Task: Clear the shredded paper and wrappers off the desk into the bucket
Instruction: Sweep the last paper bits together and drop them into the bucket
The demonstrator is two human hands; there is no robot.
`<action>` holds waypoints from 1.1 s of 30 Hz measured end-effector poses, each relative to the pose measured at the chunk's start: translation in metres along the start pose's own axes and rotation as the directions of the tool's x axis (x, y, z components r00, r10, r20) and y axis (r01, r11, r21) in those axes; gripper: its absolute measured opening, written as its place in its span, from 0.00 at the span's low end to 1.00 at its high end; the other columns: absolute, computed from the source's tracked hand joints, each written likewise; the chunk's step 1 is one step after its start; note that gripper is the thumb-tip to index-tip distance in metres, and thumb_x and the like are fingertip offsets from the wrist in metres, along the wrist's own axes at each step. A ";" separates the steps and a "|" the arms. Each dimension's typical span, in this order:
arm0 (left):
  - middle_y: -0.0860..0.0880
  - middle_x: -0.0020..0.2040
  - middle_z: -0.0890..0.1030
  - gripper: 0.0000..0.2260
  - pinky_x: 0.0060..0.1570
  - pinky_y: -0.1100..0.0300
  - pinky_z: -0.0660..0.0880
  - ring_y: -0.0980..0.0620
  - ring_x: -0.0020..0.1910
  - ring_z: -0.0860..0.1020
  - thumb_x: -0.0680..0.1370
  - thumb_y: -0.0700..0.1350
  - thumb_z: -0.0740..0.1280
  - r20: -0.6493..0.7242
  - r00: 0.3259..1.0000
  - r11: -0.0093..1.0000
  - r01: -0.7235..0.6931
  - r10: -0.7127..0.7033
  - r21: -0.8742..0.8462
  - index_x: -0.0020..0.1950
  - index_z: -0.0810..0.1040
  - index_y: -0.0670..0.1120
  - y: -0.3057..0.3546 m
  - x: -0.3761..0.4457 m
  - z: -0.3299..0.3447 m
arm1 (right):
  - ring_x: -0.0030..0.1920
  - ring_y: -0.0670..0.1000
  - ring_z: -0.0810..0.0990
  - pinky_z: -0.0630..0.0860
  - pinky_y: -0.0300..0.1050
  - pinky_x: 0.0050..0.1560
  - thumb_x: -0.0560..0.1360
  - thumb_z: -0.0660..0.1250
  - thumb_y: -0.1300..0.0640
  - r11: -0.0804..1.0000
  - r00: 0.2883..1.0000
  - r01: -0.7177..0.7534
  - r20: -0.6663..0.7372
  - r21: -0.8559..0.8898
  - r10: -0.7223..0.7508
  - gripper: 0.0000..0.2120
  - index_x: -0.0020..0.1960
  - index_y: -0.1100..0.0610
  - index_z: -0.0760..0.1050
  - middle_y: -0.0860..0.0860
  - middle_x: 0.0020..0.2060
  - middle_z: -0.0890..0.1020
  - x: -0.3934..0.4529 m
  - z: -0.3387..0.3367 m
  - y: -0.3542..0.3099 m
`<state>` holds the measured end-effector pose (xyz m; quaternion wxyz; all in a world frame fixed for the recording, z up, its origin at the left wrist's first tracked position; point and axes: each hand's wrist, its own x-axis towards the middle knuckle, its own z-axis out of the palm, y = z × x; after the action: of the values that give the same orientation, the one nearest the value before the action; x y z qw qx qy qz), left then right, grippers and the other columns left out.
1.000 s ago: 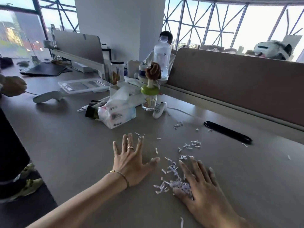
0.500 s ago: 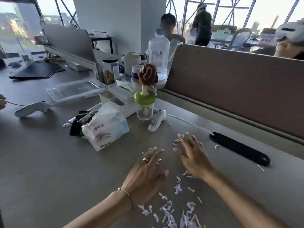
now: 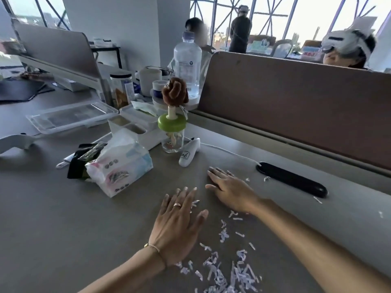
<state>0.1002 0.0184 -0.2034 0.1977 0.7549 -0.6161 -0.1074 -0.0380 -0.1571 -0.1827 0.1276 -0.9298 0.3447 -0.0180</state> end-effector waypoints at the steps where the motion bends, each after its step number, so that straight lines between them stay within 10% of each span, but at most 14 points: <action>1: 0.55 0.83 0.50 0.33 0.79 0.56 0.37 0.60 0.80 0.41 0.78 0.69 0.42 0.023 0.999 1.000 -0.026 0.026 0.005 0.82 0.45 0.58 0.000 0.000 -0.001 | 0.82 0.47 0.49 0.46 0.46 0.81 0.83 0.47 0.37 1.000 1.000 0.014 -0.010 0.018 -0.014 0.33 0.82 0.54 0.53 0.49 0.82 0.53 -0.023 0.002 -0.006; 9: 0.54 0.83 0.48 0.35 0.79 0.55 0.37 0.58 0.80 0.41 0.78 0.71 0.43 0.140 0.970 0.978 -0.206 0.201 0.027 0.82 0.45 0.58 0.003 -0.004 -0.004 | 0.76 0.39 0.65 0.61 0.43 0.78 0.85 0.58 0.47 0.944 0.953 -0.037 -0.273 0.328 0.133 0.21 0.75 0.52 0.72 0.44 0.75 0.71 -0.101 -0.021 0.015; 15: 0.51 0.83 0.50 0.40 0.79 0.53 0.39 0.55 0.81 0.45 0.75 0.74 0.41 0.146 0.963 0.973 -0.232 0.227 0.017 0.82 0.46 0.55 0.015 0.015 0.005 | 0.82 0.51 0.47 0.43 0.47 0.80 0.84 0.51 0.40 0.921 0.916 -0.372 -0.116 0.115 0.385 0.31 0.82 0.54 0.54 0.52 0.83 0.50 -0.076 -0.008 0.076; 20: 0.51 0.82 0.55 0.47 0.79 0.52 0.44 0.53 0.81 0.50 0.69 0.78 0.38 0.117 0.962 0.969 -0.247 0.246 -0.007 0.82 0.51 0.55 0.034 0.052 0.021 | 0.81 0.48 0.52 0.47 0.44 0.80 0.85 0.51 0.39 0.986 0.985 -0.130 -0.101 0.106 0.141 0.30 0.82 0.53 0.56 0.49 0.82 0.56 -0.100 0.000 0.026; 24: 0.51 0.82 0.55 0.46 0.79 0.52 0.44 0.55 0.81 0.49 0.70 0.76 0.39 0.166 0.937 0.949 -0.292 0.308 -0.115 0.82 0.52 0.53 0.061 0.089 0.034 | 0.71 0.43 0.72 0.68 0.39 0.71 0.84 0.57 0.43 0.968 0.981 0.011 -0.189 0.249 0.038 0.22 0.76 0.49 0.69 0.44 0.75 0.71 -0.154 -0.004 0.018; 28: 0.51 0.82 0.58 0.46 0.79 0.53 0.43 0.55 0.81 0.51 0.70 0.75 0.41 0.208 0.898 0.917 -0.352 0.387 -0.187 0.82 0.55 0.51 0.100 0.113 0.051 | 0.77 0.48 0.67 0.60 0.42 0.77 0.85 0.59 0.49 0.934 0.846 -0.271 -0.406 0.232 0.347 0.22 0.76 0.54 0.70 0.49 0.76 0.70 -0.193 -0.016 0.092; 33: 0.55 0.80 0.62 0.50 0.78 0.59 0.44 0.59 0.80 0.53 0.68 0.80 0.35 0.227 0.811 0.839 -0.496 0.540 -0.224 0.80 0.60 0.54 0.124 0.105 0.068 | 0.82 0.54 0.51 0.46 0.53 0.80 0.84 0.54 0.41 0.702 0.628 -0.687 -0.333 0.186 0.703 0.30 0.82 0.53 0.56 0.55 0.82 0.54 -0.234 -0.018 0.184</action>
<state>-0.0142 -0.1153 -0.2022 0.1878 0.5170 -0.8101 -0.2026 -0.3359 -0.1446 -0.1985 0.0743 -0.6999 0.6935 -0.1538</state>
